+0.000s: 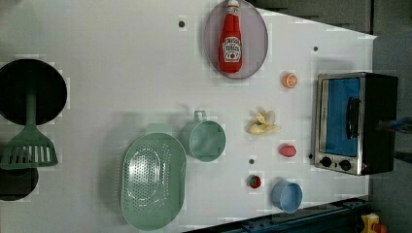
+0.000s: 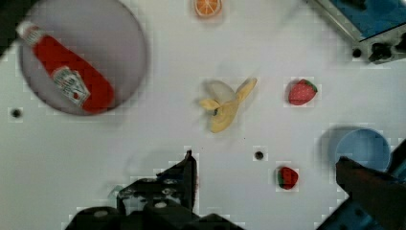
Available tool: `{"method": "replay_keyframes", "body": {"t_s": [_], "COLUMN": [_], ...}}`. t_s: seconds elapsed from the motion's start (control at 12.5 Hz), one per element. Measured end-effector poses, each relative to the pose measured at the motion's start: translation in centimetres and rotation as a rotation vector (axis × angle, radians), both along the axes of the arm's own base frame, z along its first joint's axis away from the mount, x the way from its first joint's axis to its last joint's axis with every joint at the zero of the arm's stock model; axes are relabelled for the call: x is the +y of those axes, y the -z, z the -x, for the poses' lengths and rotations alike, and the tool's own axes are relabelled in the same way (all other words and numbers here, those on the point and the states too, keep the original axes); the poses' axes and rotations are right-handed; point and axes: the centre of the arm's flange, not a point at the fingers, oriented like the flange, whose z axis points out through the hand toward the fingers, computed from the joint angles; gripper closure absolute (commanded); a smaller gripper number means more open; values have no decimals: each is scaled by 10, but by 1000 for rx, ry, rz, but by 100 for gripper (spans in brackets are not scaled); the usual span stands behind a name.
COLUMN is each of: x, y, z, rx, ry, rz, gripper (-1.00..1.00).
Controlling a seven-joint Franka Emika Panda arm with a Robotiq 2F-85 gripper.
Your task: Pick Banana and place it in mug.
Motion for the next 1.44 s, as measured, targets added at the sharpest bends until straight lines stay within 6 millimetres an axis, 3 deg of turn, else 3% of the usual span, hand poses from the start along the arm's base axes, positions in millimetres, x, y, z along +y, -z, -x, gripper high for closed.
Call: {"method": "replay_keyframes", "body": {"t_s": [0.16,0.32,0.48,0.64,0.88,1.04,1.2,1.44], "x": [-1,-3,-8,-8,-13,-21,-26,-39], "y": [83,169,231,259,262,278,305,368], "z": [-23,-17,5,14,-5,-18,-25,-16], "rx": [53,150,157,172,106,58,13,65], "ry": [-16,-19,-31,-102,-305,-444,-507,-517], "rz": [-14,-29,-23,-19,-23,1,10,2], "gripper": [-100,-100,-100,-100,-100,-100,-100,-100]}}
